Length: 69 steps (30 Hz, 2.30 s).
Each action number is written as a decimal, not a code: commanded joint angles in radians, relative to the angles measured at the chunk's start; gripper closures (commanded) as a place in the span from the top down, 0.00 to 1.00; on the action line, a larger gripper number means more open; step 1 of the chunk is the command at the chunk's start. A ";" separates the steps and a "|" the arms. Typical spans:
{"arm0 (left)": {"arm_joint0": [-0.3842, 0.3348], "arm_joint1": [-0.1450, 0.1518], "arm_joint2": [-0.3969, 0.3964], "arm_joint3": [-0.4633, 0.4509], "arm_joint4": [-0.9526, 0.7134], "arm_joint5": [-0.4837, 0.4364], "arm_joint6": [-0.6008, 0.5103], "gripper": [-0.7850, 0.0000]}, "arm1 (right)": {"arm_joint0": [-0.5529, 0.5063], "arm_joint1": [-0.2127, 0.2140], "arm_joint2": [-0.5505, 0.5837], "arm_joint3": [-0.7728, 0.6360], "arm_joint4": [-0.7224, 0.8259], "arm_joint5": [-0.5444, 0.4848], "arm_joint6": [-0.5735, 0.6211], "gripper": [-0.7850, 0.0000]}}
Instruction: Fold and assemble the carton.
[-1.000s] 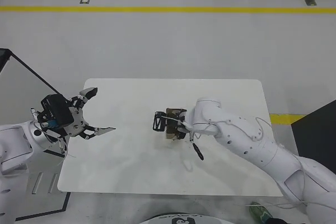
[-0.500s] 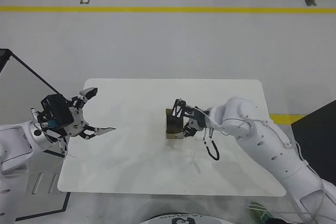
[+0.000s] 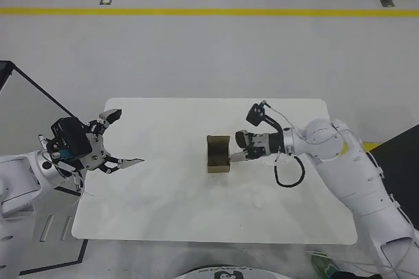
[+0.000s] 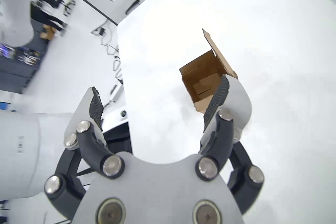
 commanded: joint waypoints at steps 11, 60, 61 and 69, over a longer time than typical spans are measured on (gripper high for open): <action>0.000 0.000 0.000 0.000 0.000 0.000 0.000 1.00 | 0.009 0.002 0.009 0.045 0.123 0.020 0.043 1.00; -0.077 0.004 0.541 0.124 -0.987 0.702 -0.753 0.00 | -0.147 0.021 0.049 0.172 0.243 0.153 -0.096 0.00; -0.105 0.000 0.562 0.146 -1.005 0.717 -0.765 0.00 | -0.147 0.020 0.047 0.174 0.245 0.155 -0.101 0.00; -0.159 -0.009 0.608 0.198 -1.047 0.771 -0.778 0.00 | -0.144 0.017 0.039 0.190 0.263 0.164 -0.100 0.00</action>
